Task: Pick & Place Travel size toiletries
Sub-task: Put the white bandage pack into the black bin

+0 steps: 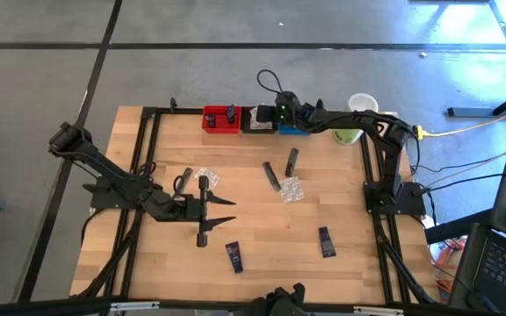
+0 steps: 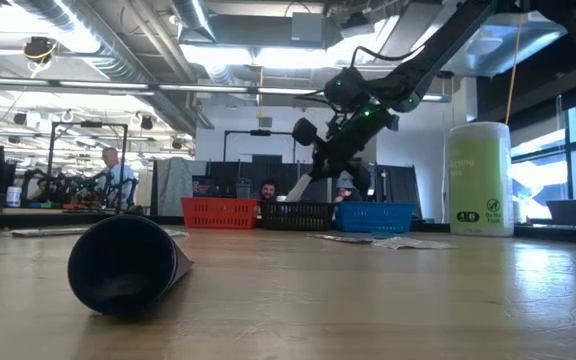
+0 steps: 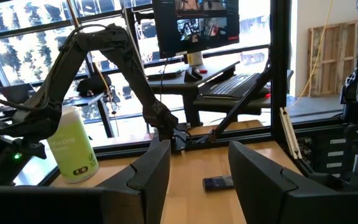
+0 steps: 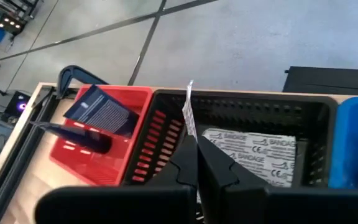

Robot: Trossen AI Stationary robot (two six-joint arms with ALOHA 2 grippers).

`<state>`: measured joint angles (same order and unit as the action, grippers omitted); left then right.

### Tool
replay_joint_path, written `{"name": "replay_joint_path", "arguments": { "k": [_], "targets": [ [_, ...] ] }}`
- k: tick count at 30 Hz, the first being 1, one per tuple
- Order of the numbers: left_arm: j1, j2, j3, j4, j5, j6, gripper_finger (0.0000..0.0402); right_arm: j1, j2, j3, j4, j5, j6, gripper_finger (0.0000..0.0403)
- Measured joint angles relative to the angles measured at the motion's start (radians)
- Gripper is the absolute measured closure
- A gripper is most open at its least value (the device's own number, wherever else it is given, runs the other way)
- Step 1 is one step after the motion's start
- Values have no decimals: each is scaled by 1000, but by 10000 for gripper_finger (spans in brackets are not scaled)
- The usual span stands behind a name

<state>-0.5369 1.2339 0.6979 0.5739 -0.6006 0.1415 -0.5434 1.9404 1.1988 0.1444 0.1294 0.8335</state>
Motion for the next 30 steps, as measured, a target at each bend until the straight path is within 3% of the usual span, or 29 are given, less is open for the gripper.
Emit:
{"name": "replay_joint_path", "arguments": {
  "k": [8,30],
  "targets": [
    [0,0,0,1,0,1,240,-4,0,0,-41,44,-1,403],
    [0,0,0,3,0,0,242,-3,0,0,-21,8,19,403]
  ]
}}
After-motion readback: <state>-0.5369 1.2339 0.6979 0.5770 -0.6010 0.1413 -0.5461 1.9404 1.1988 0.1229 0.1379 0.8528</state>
